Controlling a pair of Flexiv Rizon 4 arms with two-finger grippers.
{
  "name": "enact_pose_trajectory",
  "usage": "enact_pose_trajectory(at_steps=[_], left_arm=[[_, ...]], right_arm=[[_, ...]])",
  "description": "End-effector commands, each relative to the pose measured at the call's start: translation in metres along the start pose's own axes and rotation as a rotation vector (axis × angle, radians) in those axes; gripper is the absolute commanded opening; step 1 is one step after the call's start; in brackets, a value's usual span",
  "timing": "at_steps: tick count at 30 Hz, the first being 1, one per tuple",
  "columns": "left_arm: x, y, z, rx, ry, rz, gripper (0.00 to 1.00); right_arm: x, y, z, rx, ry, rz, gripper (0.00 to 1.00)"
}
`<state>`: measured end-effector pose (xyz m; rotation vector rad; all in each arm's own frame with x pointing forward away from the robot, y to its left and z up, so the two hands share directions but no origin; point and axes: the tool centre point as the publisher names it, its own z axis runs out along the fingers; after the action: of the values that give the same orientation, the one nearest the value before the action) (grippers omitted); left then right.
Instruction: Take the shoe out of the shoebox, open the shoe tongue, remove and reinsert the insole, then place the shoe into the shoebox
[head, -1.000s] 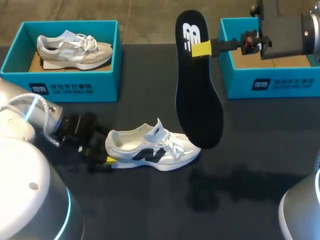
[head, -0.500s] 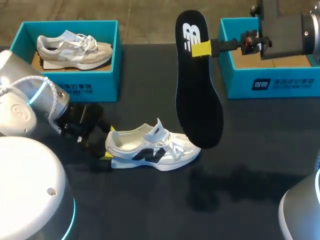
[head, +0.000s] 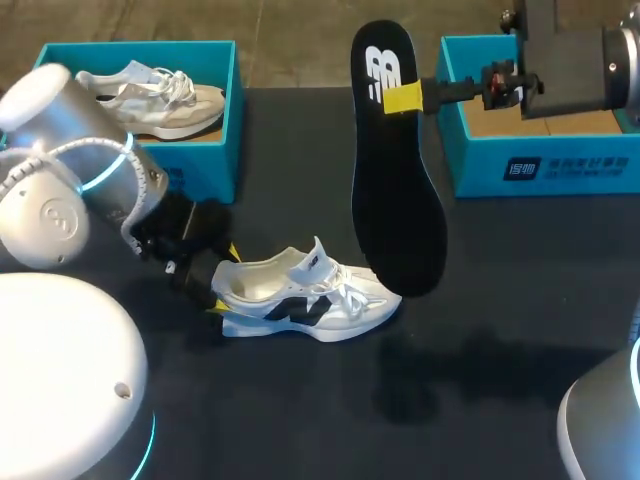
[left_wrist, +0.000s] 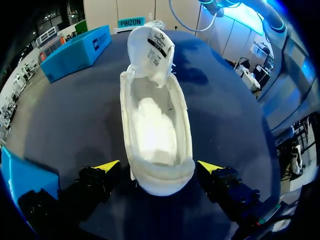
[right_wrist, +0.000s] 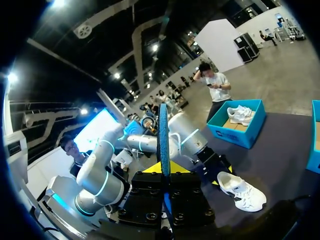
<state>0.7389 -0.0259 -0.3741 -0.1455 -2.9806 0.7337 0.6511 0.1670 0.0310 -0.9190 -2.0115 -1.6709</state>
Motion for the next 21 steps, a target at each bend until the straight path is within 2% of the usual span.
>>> enact_pose_trajectory(at_steps=[1, 8, 21], left_arm=[[-0.003, -0.009, -0.006, -0.162, 0.007, 0.014, 1.00], [-0.005, -0.013, -0.008, -0.262, 0.015, 0.042, 1.00], [-0.007, -0.021, -0.018, -0.338, -0.008, 0.066, 1.00]], right_arm=[[-0.001, 0.004, 0.005, 0.005, 0.000, 0.002, 0.00], [-0.001, 0.004, 0.005, 0.005, 0.000, 0.002, 0.00], [-0.001, 0.004, 0.005, 0.005, 0.000, 0.002, 0.00]])
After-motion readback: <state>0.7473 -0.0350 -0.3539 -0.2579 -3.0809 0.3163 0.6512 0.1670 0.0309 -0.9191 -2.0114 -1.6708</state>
